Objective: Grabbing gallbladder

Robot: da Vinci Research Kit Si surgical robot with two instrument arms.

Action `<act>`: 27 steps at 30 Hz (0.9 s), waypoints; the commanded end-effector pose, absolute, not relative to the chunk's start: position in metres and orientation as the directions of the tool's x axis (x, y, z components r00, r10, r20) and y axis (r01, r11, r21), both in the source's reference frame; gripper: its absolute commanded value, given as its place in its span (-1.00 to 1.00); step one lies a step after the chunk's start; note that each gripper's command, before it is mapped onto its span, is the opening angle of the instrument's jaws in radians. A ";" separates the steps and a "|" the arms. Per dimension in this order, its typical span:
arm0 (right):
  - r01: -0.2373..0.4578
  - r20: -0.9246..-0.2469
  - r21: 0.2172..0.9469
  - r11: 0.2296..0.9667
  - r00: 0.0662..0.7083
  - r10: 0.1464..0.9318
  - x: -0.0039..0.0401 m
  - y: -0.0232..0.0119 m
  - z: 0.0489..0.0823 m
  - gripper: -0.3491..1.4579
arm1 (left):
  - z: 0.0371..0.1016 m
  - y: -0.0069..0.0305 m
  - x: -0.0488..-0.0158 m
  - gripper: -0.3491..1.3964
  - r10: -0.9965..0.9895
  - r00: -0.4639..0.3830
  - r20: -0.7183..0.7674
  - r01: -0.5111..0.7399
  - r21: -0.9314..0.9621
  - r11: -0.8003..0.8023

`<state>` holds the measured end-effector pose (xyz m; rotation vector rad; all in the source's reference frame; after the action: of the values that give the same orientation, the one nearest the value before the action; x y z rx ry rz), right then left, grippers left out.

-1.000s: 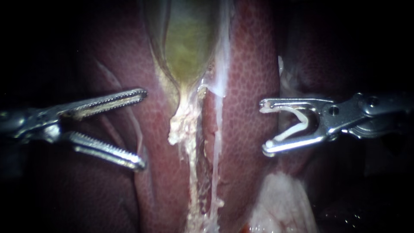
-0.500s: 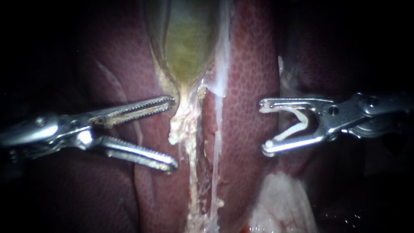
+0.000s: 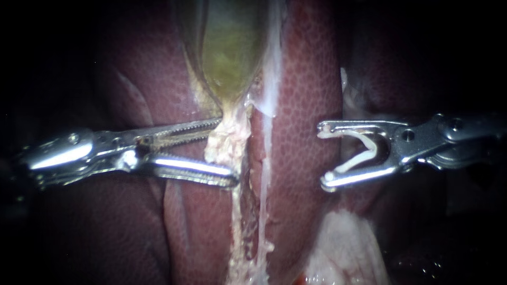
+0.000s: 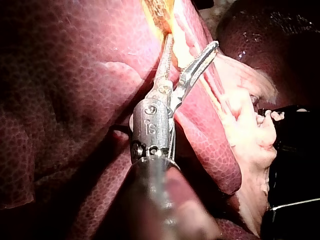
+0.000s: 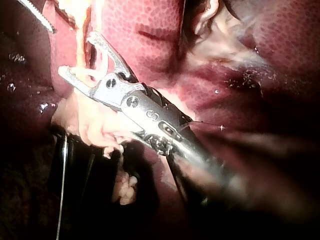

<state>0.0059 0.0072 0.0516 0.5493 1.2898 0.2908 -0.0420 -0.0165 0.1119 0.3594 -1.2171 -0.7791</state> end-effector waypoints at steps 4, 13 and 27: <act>0.096 -0.825 0.538 0.838 0.266 0.499 0.0059 0.0072 0.0516 0.05 | 0.1113 -0.0169 -0.0416 -1.00 -0.754 0.127 0.645 0.361 0.678 0.641; 0.096 -0.825 0.538 0.838 0.266 0.499 0.0059 0.0072 0.0516 0.05 | 0.1108 -0.0173 -0.0415 -1.00 -0.776 0.144 0.614 0.386 0.687 0.615; 0.096 -0.825 0.538 0.838 0.266 0.499 0.0058 0.0072 0.0516 0.05 | 0.1048 -0.0161 -0.0388 -1.00 -0.792 0.115 0.600 0.389 0.706 0.591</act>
<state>0.0058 0.0072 0.0517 0.5493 1.2890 0.2913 -0.0385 -0.0158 0.1043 0.4198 -1.1601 -0.9065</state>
